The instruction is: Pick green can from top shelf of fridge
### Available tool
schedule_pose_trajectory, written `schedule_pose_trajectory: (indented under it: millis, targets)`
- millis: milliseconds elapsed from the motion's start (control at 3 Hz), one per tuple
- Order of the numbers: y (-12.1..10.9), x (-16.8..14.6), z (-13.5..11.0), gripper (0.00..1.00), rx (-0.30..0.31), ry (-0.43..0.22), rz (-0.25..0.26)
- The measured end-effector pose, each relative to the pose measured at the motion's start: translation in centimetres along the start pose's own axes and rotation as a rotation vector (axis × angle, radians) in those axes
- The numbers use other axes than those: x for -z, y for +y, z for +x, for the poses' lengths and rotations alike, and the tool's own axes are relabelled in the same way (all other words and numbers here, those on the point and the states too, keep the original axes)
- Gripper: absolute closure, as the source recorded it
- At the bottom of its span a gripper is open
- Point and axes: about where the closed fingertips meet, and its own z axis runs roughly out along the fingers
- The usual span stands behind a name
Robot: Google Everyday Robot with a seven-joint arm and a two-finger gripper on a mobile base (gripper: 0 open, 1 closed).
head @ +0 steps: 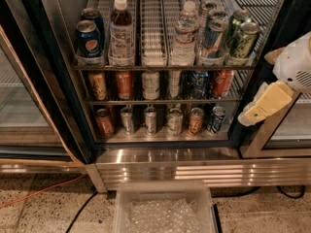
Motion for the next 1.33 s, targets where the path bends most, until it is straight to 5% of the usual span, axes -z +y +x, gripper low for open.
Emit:
schedule_pose_trajectory:
  millis: [333,667,1333]
  targets:
    - [0.0,0.0,0.0,0.00,0.000,0.000,0.000]
    - [-0.8,-1.1,-0.1,0.00,-0.067,-0.055,0.042]
    - [-4.0,-3.3,-0.3,0.00,-0.258,-0.299,0.188]
